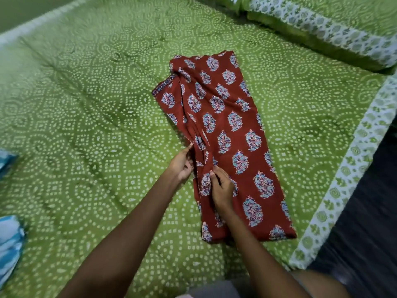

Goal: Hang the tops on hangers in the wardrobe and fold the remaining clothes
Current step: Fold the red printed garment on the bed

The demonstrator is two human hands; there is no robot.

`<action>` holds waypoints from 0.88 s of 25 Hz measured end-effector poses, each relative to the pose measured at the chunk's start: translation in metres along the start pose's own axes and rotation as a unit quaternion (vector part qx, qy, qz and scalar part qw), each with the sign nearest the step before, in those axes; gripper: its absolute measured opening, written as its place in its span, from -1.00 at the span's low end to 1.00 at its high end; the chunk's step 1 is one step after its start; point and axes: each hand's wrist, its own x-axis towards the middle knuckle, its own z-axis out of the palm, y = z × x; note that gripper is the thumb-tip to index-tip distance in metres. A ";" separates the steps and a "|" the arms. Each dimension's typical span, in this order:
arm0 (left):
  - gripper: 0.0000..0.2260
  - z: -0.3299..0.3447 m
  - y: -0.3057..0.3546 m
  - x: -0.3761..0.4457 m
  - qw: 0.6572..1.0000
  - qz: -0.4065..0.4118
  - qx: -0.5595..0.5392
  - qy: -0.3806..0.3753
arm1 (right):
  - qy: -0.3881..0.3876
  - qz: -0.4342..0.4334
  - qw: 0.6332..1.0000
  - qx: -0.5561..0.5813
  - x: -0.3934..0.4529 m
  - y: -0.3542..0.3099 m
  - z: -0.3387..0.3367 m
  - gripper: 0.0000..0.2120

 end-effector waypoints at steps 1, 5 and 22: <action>-0.76 0.004 0.006 0.003 0.999 0.018 -0.031 0.008 | 0.000 -0.006 1.000 0.002 0.001 0.000 0.000 -0.76; -0.80 -0.004 0.023 0.010 0.997 0.055 -0.012 0.046 | -0.002 0.009 1.000 0.026 0.000 0.000 -0.001 -0.78; -0.84 -0.010 0.084 0.064 0.989 0.119 -0.071 0.054 | 0.033 0.024 0.999 0.030 -0.003 -0.002 0.005 -0.78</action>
